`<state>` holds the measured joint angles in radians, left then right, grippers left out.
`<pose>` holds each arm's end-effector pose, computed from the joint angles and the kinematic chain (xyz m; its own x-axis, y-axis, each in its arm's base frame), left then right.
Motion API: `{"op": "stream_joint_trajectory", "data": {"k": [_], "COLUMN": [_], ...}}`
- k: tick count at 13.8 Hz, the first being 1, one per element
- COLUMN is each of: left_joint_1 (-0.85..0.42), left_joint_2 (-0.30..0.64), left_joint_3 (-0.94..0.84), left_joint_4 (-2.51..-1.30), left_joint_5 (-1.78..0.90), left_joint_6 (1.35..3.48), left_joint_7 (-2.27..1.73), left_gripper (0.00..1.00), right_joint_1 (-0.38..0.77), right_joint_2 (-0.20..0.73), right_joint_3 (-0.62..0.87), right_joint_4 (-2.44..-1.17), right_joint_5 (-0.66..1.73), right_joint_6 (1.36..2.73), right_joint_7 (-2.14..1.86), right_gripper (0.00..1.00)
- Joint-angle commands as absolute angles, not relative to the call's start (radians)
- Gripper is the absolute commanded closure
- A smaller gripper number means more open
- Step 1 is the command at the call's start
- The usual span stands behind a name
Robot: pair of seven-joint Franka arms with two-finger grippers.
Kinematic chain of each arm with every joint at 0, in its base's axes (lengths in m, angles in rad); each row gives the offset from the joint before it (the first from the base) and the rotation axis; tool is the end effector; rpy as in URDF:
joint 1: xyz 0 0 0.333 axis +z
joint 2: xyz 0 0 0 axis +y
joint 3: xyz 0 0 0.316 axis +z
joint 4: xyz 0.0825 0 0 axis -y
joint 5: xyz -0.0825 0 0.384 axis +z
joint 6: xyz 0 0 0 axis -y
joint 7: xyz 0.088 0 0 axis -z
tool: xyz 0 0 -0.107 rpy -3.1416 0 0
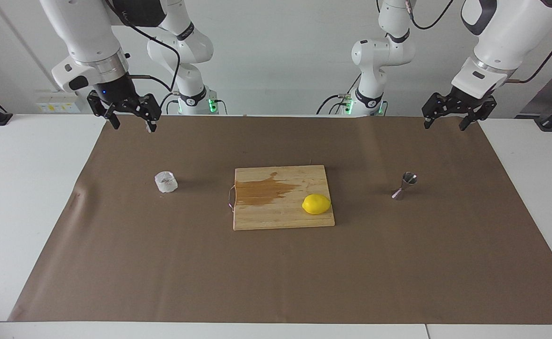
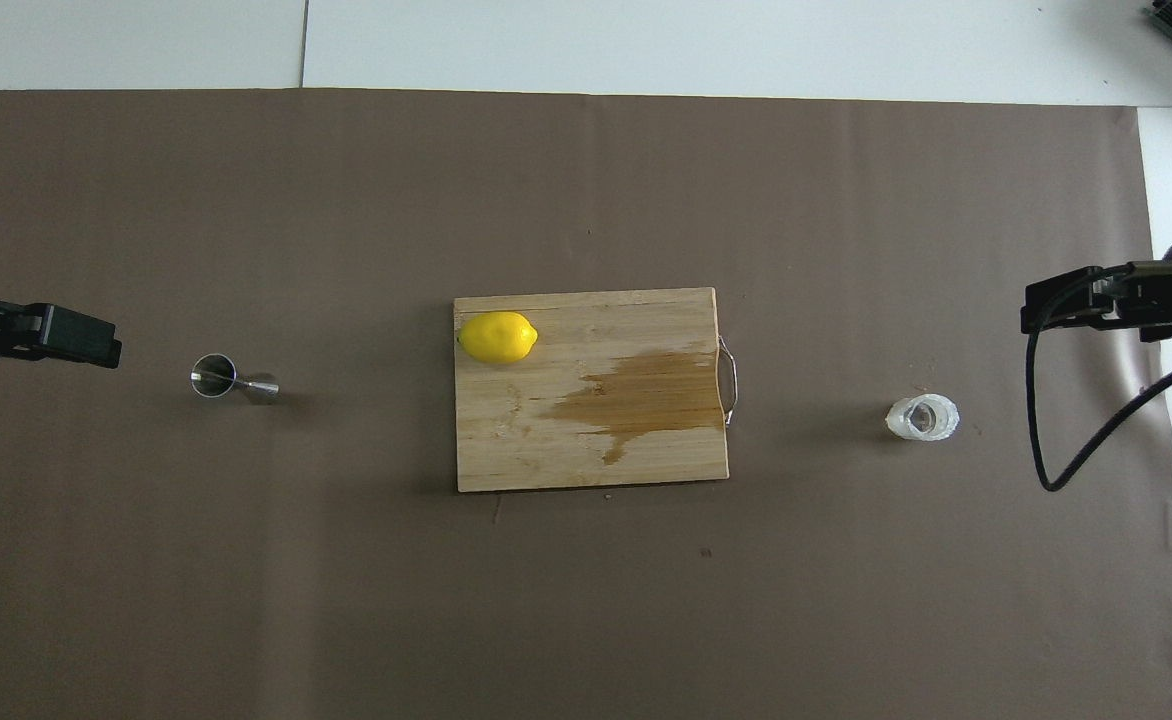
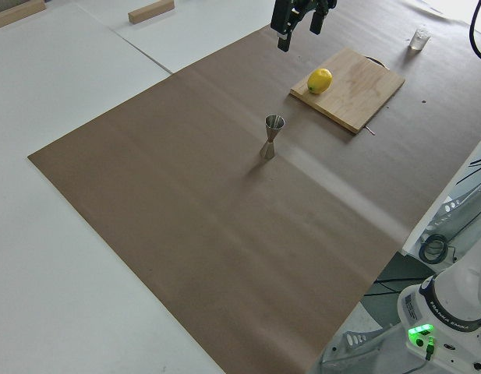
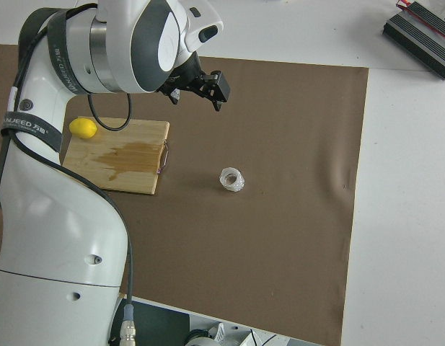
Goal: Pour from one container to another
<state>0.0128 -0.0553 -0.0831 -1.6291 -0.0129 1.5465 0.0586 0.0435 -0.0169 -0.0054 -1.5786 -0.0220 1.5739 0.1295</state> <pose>0.5327 -0.0402 0.6250 0.9913 -0.1286 -0.0270 -0.1284 -0.9917 0.0099 0.5494 0.0186 0.6304 0.9957 -0.0912 0.0149 -0.0915 -0.9956 0.0202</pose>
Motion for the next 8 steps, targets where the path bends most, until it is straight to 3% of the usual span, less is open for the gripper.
{"op": "stream_joint_trajectory", "data": {"k": [1,8], "left_joint_1": [0.003,-0.012], "left_joint_2": [-0.061,-0.066], "left_joint_3": [-0.072,-0.075], "left_joint_4": [-1.626,-1.628], "left_joint_5": [-0.021,-0.021], "left_joint_6": [1.545,1.551], "left_joint_7": [0.075,0.101], "left_gripper": [0.00,0.00], "right_joint_1": [0.029,0.029], "right_joint_2": [-0.035,-0.035], "right_joint_3": [0.000,0.002], "right_joint_4": [-1.598,-1.598], "right_joint_5": [-0.002,-0.002], "right_joint_6": [1.571,1.571], "right_joint_7": [0.106,0.106], "right_gripper": [0.00,0.00]}}
